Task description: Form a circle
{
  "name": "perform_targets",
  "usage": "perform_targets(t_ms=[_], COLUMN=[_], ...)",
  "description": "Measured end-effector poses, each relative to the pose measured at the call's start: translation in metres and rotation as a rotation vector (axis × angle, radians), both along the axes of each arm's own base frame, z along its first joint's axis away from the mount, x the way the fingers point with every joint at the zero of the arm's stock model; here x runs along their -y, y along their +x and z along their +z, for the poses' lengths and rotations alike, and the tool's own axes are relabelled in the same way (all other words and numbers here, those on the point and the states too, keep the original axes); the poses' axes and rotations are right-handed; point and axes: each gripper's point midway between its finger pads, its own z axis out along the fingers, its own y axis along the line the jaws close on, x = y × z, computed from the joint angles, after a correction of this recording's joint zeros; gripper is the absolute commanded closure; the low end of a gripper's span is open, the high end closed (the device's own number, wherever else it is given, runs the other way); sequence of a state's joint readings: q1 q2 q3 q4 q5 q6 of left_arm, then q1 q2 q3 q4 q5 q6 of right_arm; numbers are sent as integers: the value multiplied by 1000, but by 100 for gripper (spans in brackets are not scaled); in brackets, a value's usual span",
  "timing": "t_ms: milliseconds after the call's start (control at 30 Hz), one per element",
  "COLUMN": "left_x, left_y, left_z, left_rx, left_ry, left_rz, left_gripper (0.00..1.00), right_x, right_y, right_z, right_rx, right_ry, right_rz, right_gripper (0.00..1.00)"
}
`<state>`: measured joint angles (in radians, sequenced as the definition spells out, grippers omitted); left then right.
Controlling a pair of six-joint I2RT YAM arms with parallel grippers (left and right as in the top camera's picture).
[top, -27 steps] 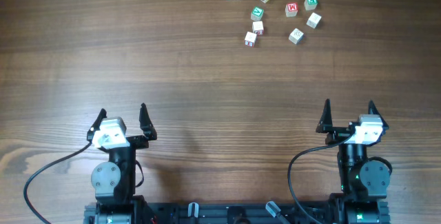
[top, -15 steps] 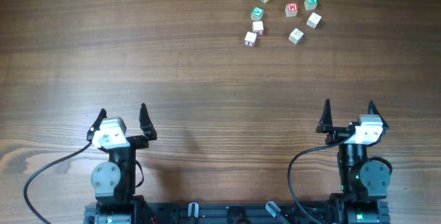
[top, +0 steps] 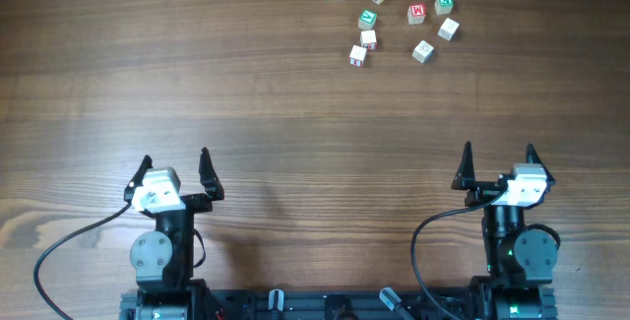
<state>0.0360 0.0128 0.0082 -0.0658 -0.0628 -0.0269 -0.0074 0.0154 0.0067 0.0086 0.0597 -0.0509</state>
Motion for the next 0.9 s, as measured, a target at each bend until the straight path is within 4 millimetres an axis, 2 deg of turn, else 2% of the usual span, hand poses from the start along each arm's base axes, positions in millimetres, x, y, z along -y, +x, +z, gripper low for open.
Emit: perform_targets(t_ms=[733, 900], left_x=[0, 15], left_y=[0, 1], left_z=[2, 9], left_rx=[10, 38], left_ry=[0, -3], left_rz=[-2, -90], left_gripper=[0, 0], right_x=[0, 0], right_y=[0, 0], right_z=[0, 0], right_rx=[0, 0], right_ry=[0, 0], right_rz=[0, 0], right_gripper=[0, 0])
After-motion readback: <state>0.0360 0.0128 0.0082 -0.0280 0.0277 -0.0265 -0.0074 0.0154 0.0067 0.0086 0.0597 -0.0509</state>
